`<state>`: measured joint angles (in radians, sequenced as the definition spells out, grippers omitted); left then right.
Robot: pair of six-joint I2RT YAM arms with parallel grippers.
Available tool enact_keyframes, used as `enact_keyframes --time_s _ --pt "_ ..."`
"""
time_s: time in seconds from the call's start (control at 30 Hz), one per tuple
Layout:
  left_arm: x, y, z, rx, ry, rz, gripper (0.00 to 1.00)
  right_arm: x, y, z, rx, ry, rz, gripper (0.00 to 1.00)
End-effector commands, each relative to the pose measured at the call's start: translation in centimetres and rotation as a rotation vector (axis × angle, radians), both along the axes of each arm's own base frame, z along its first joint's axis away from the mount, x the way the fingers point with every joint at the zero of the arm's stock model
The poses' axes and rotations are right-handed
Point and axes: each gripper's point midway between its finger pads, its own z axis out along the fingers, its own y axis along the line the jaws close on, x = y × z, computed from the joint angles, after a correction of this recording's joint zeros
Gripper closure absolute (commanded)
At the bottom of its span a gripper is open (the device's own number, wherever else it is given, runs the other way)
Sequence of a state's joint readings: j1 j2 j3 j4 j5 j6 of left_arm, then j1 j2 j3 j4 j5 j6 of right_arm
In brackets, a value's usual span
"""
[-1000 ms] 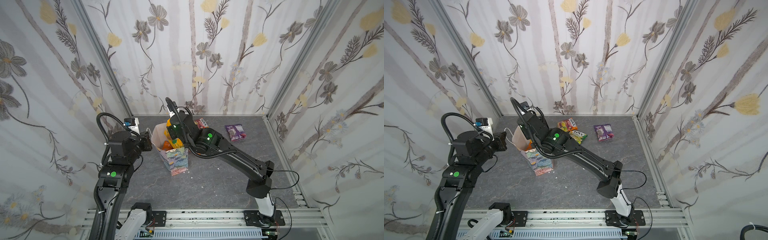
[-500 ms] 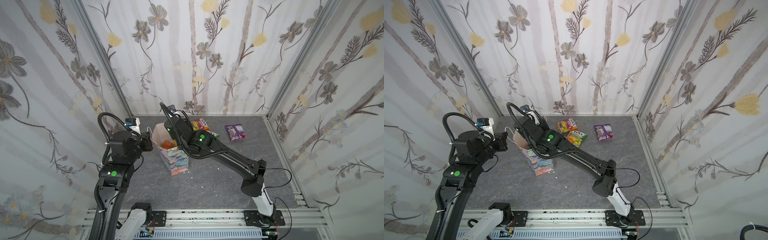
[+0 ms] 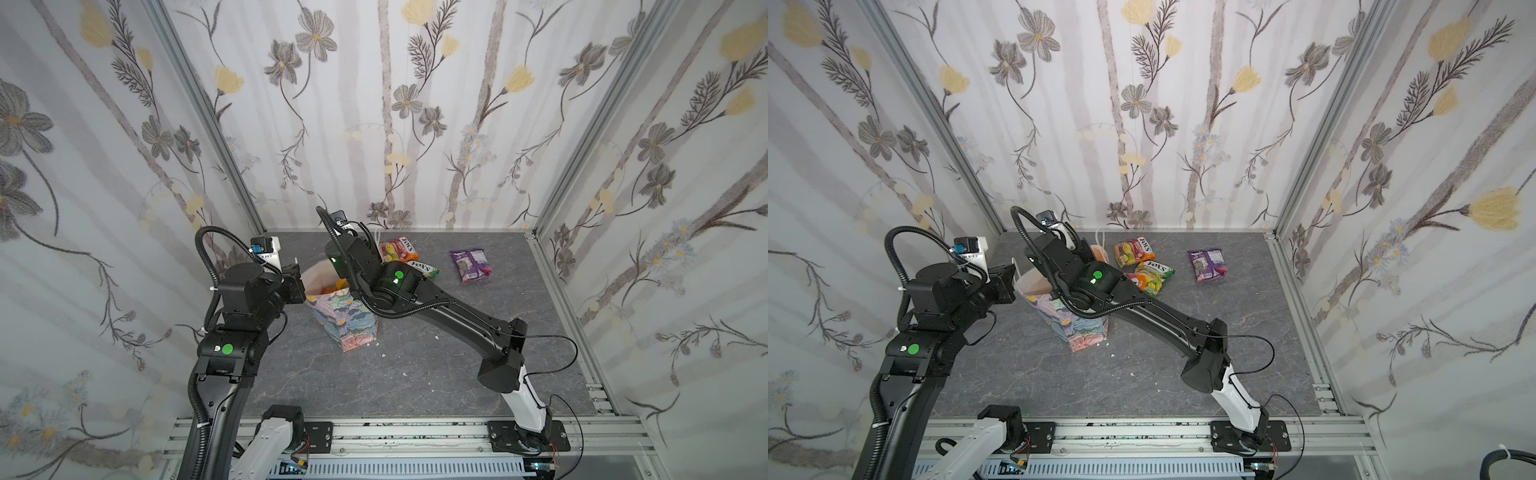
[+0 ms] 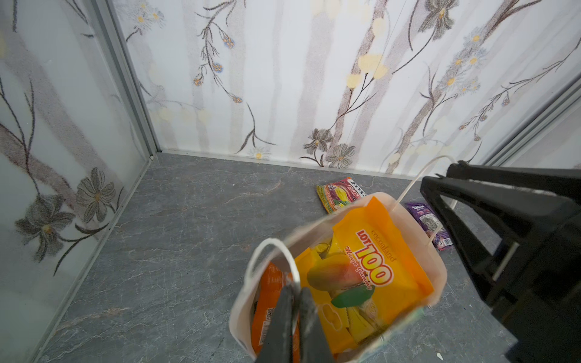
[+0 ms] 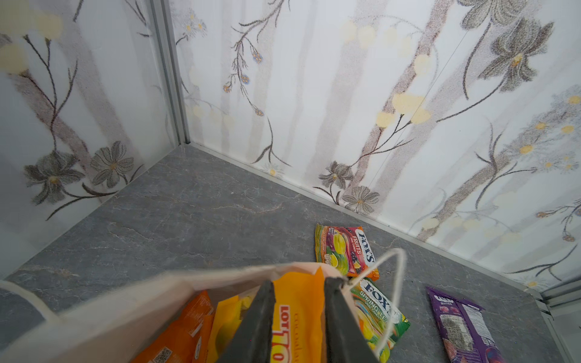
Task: Place the snacks into the paper bag
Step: Place the snack in the paper bag, then shake the paper bag at the center of the table.
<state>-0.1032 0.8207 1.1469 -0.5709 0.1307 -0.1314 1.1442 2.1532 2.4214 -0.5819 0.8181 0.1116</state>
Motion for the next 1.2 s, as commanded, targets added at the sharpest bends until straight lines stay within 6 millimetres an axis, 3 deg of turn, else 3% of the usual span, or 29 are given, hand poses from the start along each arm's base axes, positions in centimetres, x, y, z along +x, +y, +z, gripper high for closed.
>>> enact_keyframes --time_s 0.0,0.2,0.33,0.43,0.53,0.7,1.0,1.07,1.17 --pt "0.3 0.3 0.7 0.005 -0.033 0.019 0.93 -0.2 0.0 2.4 0.063 -0.039 0.014 0.65" --pt "0.4 0.5 0.6 0.008 -0.031 0.029 0.93 -1.2 -0.4 4.4 0.104 -0.032 0.071 0.54" --pt "0.3 0.4 0.6 0.008 -0.030 0.026 0.93 -1.8 -3.3 6.2 0.128 -0.006 0.049 0.41" --pt "0.3 0.5 0.6 0.008 -0.032 0.028 0.93 -1.3 -5.9 5.4 0.107 0.039 0.002 0.30" --pt "0.4 0.5 0.7 0.009 -0.034 0.031 0.93 -0.6 -7.3 3.4 0.100 0.100 0.000 0.23" --pt "0.4 0.7 0.6 0.014 -0.031 0.039 0.93 0.5 -9.1 -0.1 0.110 0.173 -0.038 0.22" --pt "0.6 0.7 0.5 0.018 -0.025 0.043 0.93 4.2 -9.0 -3.8 0.148 0.225 -0.018 0.23" --pt "0.6 0.8 0.5 0.019 -0.024 0.045 0.93 5.3 -9.0 -4.2 0.152 0.226 -0.018 0.26" --pt "0.6 0.9 0.5 0.019 -0.026 0.049 0.93 5.9 -7.9 -3.9 0.178 0.220 0.041 0.40"
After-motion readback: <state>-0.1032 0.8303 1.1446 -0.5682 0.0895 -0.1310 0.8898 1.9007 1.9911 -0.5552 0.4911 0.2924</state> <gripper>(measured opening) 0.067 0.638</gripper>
